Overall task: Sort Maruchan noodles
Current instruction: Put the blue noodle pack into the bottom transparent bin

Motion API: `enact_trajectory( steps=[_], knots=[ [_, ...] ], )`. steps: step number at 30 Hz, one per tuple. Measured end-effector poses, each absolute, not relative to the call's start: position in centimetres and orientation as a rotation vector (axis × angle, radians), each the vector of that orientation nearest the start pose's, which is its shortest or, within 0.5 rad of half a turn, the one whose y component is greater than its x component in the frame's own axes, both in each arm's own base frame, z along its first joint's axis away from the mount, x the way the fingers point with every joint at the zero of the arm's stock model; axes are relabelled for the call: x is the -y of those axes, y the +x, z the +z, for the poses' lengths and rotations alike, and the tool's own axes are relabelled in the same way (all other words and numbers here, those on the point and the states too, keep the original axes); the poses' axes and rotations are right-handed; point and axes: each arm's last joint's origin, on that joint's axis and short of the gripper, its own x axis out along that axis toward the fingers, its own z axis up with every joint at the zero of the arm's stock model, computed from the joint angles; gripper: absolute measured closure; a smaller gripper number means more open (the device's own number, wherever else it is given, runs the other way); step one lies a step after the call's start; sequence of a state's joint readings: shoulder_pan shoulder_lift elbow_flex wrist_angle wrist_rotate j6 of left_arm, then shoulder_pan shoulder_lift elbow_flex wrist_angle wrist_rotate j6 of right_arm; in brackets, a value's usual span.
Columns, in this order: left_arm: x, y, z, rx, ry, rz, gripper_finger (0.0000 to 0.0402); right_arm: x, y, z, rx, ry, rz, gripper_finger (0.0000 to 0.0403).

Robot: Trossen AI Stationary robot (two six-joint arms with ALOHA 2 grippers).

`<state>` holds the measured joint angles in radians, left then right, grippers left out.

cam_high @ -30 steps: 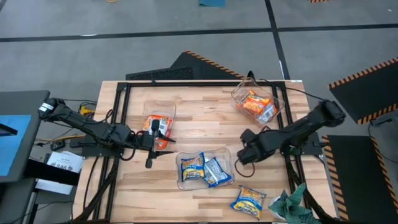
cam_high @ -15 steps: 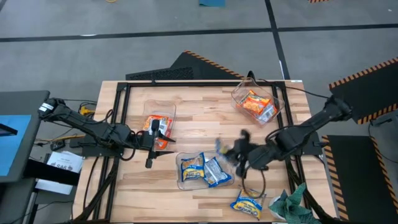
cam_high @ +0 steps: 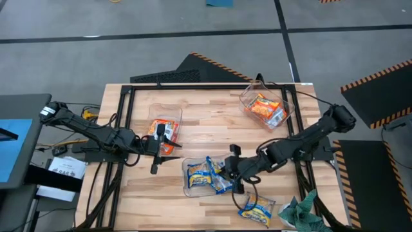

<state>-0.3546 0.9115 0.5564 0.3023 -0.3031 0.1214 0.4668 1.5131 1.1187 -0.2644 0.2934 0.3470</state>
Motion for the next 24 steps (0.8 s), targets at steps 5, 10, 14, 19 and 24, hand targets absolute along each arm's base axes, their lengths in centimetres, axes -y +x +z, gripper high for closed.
enact_trajectory(
  steps=[5, 10, 14, 19, 24],
  knots=[
    [6.28, 19.44, 27.81, -0.047, 0.144, -0.055, 0.0216, -14.05, 29.94, 27.2, -0.611, 0.097, 0.064, 0.0342],
    [6.28, 19.44, 27.81, -0.047, 0.145, -0.055, 0.0216, -13.97, 29.91, 27.15, -0.616, 0.092, 0.056, 0.034],
    [6.28, 19.44, 27.81, -0.048, 0.146, -0.055, 0.0216, -13.84, 29.83, 27.21, -0.615, 0.082, 0.037, 0.0339],
    [6.28, 19.44, 27.81, -0.048, 0.148, -0.055, 0.0216, -13.67, 29.56, 27.78, -0.599, 0.088, 0.037, 0.0339],
    [6.28, 19.44, 27.78, -0.05, 0.149, -0.055, 0.0216, -13.64, 29.49, 27.71, -0.609, 0.085, 0.036, 0.0339]
  ],
)
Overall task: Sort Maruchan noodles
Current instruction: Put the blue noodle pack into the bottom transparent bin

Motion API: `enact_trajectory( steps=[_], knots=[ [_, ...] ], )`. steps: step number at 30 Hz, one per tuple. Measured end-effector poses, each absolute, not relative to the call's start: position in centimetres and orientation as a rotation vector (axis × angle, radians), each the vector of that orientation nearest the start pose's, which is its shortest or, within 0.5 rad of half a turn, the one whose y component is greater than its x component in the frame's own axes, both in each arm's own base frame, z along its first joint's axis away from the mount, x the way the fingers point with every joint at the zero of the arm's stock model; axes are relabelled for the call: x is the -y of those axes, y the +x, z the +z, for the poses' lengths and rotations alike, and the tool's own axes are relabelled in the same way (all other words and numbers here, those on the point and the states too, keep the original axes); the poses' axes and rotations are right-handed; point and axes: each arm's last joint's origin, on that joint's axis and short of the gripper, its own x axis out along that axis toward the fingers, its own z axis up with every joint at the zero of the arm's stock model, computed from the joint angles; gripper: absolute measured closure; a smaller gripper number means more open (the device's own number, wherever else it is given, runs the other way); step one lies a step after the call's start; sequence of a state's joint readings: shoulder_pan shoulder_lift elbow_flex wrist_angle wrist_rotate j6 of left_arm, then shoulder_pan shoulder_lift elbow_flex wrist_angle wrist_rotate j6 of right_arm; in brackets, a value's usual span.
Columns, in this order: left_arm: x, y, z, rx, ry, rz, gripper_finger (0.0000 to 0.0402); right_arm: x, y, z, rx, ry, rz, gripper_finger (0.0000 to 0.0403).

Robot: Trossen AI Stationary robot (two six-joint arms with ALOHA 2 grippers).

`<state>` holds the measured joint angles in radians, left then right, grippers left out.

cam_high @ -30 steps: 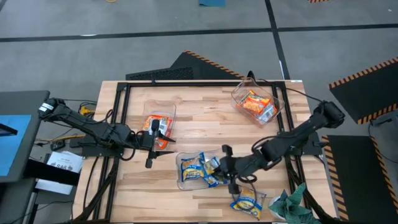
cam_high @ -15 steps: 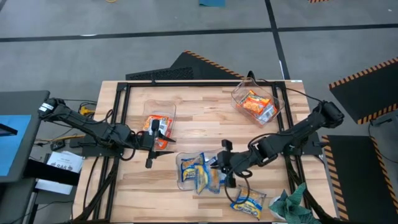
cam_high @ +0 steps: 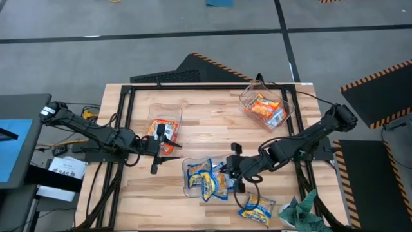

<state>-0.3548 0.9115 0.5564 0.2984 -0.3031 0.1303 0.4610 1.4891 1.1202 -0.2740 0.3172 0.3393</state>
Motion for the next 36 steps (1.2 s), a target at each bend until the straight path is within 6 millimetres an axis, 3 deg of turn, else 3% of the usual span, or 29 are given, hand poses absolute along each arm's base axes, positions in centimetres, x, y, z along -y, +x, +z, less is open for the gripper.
enact_trajectory(
  steps=[8, 15, 22, 26, 36],
  knots=[
    [6.3, 19.4, 27.7, -0.054, 0.172, -0.056, 0.0216, -12.3, 29.8, 27.4, -0.642, 0.005, 0.012, 0.0339],
    [6.3, 19.4, 27.6, -0.066, 0.169, -0.057, 0.0216, -11.2, 28.4, 29.4, -0.788, -0.01, -0.013, 0.0339],
    [6.3, 19.4, 27.6, -0.07, 0.178, -0.057, 0.0216, -10.7, 24.9, 29.0, -1.092, 0.114, -0.165, 0.0339],
    [6.3, 19.4, 27.5, -0.077, 0.178, -0.058, 0.0216, -11.5, 22.8, 28.4, -1.299, 0.259, -0.21, 0.0339],
    [6.3, 19.4, 27.5, -0.076, 0.181, -0.058, 0.0216, -12.1, 22.8, 28.1, -1.381, 0.498, -0.263, 0.0333]
  ],
)
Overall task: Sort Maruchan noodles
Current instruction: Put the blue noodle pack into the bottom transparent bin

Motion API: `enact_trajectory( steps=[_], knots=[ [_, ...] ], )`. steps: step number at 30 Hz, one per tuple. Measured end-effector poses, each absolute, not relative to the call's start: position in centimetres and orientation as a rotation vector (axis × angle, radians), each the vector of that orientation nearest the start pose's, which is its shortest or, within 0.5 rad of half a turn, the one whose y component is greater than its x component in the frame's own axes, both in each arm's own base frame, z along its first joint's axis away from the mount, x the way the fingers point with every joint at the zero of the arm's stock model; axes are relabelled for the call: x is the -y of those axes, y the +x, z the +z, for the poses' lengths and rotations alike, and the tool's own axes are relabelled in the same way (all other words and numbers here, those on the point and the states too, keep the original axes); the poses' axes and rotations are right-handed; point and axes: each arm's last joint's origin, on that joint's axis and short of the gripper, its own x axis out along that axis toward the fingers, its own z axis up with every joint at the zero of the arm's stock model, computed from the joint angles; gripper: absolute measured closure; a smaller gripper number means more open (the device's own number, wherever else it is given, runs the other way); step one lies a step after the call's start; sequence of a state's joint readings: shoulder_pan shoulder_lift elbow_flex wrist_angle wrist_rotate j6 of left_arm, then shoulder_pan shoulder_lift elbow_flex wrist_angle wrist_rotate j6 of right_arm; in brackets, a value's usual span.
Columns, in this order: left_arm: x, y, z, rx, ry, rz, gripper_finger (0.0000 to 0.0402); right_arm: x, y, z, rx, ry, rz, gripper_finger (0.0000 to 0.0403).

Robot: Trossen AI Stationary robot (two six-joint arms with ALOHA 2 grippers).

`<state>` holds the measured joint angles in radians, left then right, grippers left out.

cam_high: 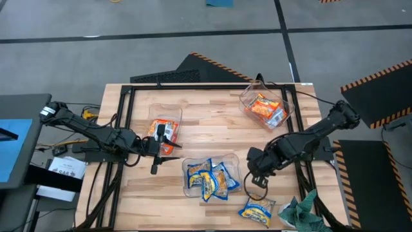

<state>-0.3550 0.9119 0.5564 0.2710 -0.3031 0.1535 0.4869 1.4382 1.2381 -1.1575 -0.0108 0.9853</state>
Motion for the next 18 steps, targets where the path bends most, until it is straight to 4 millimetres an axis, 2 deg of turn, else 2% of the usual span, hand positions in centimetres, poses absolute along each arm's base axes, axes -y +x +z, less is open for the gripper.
enact_trajectory(
  steps=[4, 12, 15, 18],
  knots=[
    [6.3, 19.4, 27.5, -0.075, 0.195, -0.058, 0.0216, -12.6, 23.5, 27.6, -1.411, 0.61, -0.23, 0.0294],
    [6.3, 19.4, 27.5, -0.079, 0.2, -0.059, 0.0216, -14.4, 24.9, 24.6, -1.544, 0.66, -0.12, 0.0163],
    [6.3, 19.4, 27.5, -0.078, 0.2, -0.059, 0.0216, -15.9, 25.2, 23.4, -1.585, 0.642, -0.073, 0.014],
    [6.3, 19.4, 27.5, -0.078, 0.201, -0.059, 0.0216, -17.8, 25.5, 21.8, -1.615, 0.615, -0.005, 0.0135]
  ],
)
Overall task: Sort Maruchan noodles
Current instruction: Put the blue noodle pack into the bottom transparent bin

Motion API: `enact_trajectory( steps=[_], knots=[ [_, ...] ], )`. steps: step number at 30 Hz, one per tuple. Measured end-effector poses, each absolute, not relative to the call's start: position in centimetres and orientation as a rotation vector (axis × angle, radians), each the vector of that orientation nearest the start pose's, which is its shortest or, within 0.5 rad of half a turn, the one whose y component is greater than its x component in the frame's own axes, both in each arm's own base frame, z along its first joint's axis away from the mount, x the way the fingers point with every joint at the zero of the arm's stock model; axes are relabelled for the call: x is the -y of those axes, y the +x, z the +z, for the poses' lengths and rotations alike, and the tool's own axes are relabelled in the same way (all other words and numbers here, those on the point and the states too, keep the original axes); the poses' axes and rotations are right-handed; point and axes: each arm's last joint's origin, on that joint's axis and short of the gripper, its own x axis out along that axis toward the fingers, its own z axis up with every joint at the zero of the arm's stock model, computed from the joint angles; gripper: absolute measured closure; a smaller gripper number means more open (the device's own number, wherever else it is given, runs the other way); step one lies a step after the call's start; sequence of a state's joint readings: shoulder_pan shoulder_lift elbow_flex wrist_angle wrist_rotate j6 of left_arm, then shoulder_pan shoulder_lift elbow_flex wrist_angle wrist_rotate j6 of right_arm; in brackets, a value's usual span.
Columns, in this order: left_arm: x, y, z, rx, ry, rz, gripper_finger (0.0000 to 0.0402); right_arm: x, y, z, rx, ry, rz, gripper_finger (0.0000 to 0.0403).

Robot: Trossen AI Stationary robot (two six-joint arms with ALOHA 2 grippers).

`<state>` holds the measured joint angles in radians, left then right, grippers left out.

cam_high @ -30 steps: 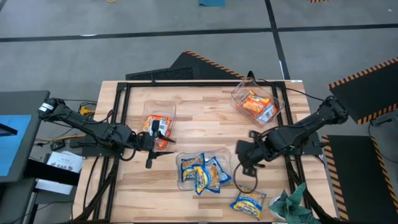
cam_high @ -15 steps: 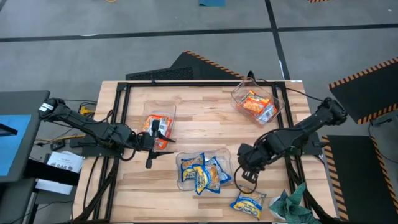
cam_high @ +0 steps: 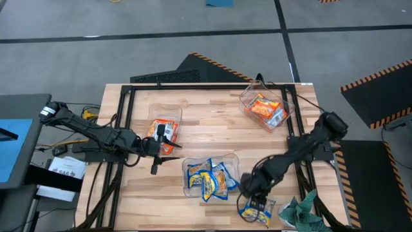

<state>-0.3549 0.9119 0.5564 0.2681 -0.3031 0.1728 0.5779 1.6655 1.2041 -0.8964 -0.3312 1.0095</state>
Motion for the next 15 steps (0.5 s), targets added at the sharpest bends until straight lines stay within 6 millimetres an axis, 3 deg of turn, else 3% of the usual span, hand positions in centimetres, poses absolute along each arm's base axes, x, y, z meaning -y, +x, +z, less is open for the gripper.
enact_trajectory(
  steps=[7, 15],
  knots=[
    [6.3, 19.4, 27.6, -0.065, 0.23, -0.059, 0.0216, -20.4, 25.7, 18.8, -1.687, 0.551, 0.058, 0.0139],
    [6.3, 19.4, 27.8, -0.062, 0.229, -0.052, 0.0216, -22.2, 25.0, 18.2, -1.637, 0.548, 0.002, 0.0142]
  ],
)
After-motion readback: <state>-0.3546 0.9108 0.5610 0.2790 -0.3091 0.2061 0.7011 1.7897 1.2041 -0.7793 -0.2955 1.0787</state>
